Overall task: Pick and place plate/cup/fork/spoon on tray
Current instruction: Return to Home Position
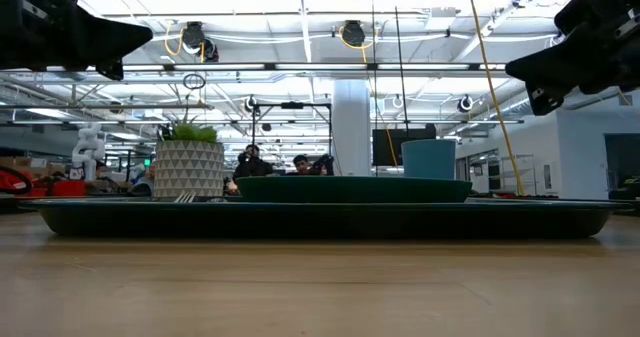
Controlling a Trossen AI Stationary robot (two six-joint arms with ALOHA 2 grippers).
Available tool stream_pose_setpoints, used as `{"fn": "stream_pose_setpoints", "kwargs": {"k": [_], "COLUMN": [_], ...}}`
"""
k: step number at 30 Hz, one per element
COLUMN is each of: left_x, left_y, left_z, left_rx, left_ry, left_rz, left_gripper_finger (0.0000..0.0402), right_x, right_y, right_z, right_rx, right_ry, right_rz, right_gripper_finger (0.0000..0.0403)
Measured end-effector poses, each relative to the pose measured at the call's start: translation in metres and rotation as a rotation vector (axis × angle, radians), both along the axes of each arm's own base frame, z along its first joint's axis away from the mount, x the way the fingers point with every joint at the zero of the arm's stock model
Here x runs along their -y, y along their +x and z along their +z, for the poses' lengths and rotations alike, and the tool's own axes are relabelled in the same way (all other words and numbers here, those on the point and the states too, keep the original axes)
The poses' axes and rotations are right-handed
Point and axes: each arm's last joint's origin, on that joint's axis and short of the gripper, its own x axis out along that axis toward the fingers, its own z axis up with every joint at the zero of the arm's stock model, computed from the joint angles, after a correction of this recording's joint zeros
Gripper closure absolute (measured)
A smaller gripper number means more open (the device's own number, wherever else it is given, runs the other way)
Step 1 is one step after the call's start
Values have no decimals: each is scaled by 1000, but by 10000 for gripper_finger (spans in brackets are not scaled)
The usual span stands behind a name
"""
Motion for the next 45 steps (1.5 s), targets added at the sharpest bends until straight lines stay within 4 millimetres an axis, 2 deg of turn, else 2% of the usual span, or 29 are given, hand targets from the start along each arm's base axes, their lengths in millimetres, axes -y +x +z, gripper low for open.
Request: {"fn": "stream_pose_setpoints", "kwargs": {"k": [4,12,45], "left_x": [0,0,0], "left_y": [0,0,0], "left_z": [0,0,0], "left_rx": [-1,-1,0], "left_ry": [16,30,27], "left_rz": [2,5,4], "left_gripper_finger": [394,394,394], "right_x": [1,0,0], "right_y": [0,-1,-1], "right_z": [2,17,17], "right_rx": [20,170,179], "right_ry": [-46,-198,-190], "right_rz": [-19,1,-2], "right_gripper_finger": [403,403,403]}}
